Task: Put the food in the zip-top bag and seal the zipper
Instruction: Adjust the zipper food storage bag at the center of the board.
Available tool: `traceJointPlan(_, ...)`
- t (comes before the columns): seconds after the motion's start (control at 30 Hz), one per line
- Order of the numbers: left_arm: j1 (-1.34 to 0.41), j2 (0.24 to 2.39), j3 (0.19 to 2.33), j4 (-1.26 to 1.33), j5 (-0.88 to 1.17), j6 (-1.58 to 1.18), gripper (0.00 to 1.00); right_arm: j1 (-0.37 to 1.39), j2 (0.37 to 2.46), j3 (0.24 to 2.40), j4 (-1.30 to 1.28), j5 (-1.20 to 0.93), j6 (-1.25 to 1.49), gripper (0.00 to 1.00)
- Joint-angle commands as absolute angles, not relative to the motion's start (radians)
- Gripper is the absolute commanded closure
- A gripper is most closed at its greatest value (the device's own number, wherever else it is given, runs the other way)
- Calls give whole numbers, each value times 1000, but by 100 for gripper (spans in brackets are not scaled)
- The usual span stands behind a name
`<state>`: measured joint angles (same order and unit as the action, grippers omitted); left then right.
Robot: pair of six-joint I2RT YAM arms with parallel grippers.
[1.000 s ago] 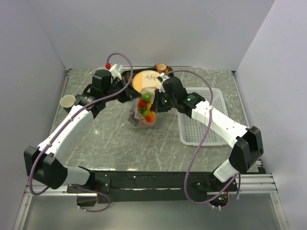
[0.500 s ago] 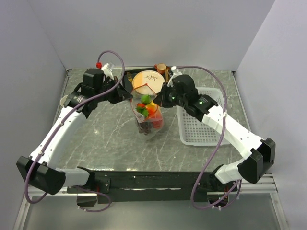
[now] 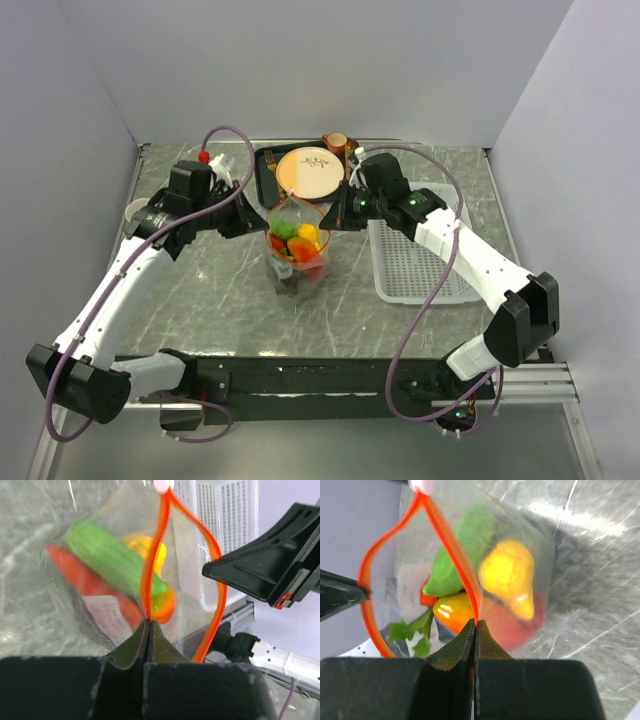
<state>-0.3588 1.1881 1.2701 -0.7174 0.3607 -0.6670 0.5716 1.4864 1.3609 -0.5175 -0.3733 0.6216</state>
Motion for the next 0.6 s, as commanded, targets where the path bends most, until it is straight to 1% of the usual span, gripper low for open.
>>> traceJointPlan(0.0,-359,1169,1223,-615,429,-696,99,575,1522,1374,-434,-419,632,99)
traceJointPlan(0.03,-359,1172,1223,-603,428,-703,99,574,1528,1411,-433,-401,626,99)
traceJointPlan(0.07,-359,1175,1224,-580,426,-707,99,574,1542,1433,-440,-387,618,97)
traceJointPlan(0.13,-359,1190,1239,-569,423,-712,99,574,1565,1486,-449,-314,601,91)
traceJointPlan(0.17,-359,1199,1253,-563,417,-716,99,566,1612,1512,-486,-310,607,98)
traceJointPlan(0.2,-357,1207,1262,-566,417,-721,99,563,1644,1560,-542,-340,591,100)
traceJointPlan(0.23,-357,1215,1282,-575,426,-718,99,569,1663,1631,-586,-365,569,100)
traceJointPlan(0.27,-359,1210,1317,-583,425,-725,99,586,1658,1647,-625,-318,554,100)
traceJointPlan(0.3,-359,1203,1327,-575,429,-735,99,621,1646,1649,-630,-283,545,100)
traceJointPlan(0.33,-359,1177,1336,-565,423,-742,99,626,1634,1619,-617,-279,548,98)
traceJointPlan(0.37,-359,1166,1370,-568,417,-742,99,621,1625,1617,-598,-322,546,100)
traceJointPlan(0.47,-359,1170,1483,-652,391,-713,99,634,1582,1644,-624,-322,528,100)
traceJointPlan(0.53,-359,1164,1485,-663,365,-704,99,632,1531,1573,-524,-357,540,95)
traceJointPlan(0.57,-357,1163,1458,-663,367,-710,99,630,1528,1566,-523,-359,546,95)
